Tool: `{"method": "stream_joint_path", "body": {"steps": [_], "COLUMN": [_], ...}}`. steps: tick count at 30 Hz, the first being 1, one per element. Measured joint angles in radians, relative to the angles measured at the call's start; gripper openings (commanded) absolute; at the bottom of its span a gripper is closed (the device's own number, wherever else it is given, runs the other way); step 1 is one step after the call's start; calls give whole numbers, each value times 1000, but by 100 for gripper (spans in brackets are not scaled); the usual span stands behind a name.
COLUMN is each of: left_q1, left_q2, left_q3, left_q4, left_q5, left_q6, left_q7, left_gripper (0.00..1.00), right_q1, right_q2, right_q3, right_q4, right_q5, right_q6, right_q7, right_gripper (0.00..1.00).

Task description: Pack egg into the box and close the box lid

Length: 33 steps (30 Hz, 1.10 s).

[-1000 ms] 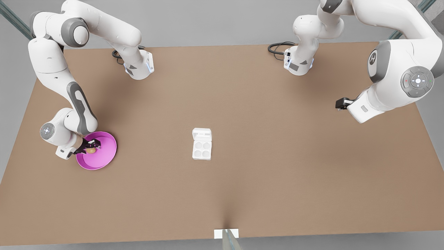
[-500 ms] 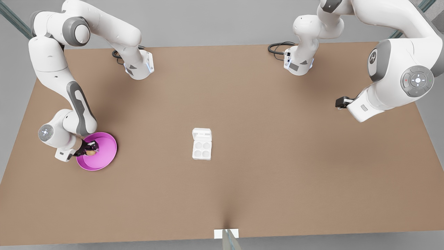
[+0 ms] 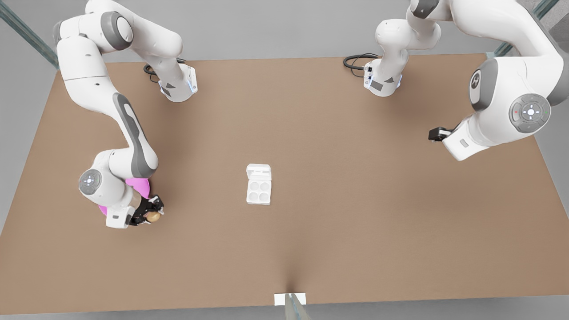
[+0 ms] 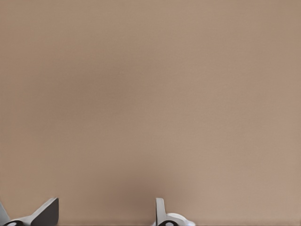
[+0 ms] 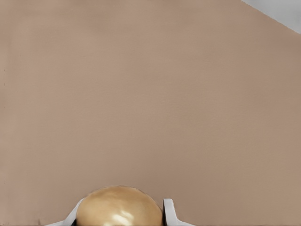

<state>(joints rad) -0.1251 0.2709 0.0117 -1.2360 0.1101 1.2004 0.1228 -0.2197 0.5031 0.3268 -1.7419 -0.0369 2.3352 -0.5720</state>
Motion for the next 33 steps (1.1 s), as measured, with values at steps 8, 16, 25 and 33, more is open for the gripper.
{"method": "stream_joint_path", "body": {"steps": [8,16,25,33], "left_q1": [0,0,-1,-1], "left_q2": [-1,-1,-1,-1], "left_q3": [4,4,4,4], "left_q4": [-3,-3,-4,-2], "left_q5": [6,10,11,11], "left_q6": [-1,-1,-5,-10], "left_q7": [0,0,0,0], "left_gripper": [100,100,100,100], "right_q1": [400,599,629,628], "right_q2": [46,148,153,154], "right_q3": [-4,-59,-60,-58], "right_q4": [67,118,2,115], "right_q5": [-1,-16,-46,-63], "right_q6": [-89,-80,24,48], "right_q7": [355,778,1219,1491], "right_gripper": [47,48,100,100]}}
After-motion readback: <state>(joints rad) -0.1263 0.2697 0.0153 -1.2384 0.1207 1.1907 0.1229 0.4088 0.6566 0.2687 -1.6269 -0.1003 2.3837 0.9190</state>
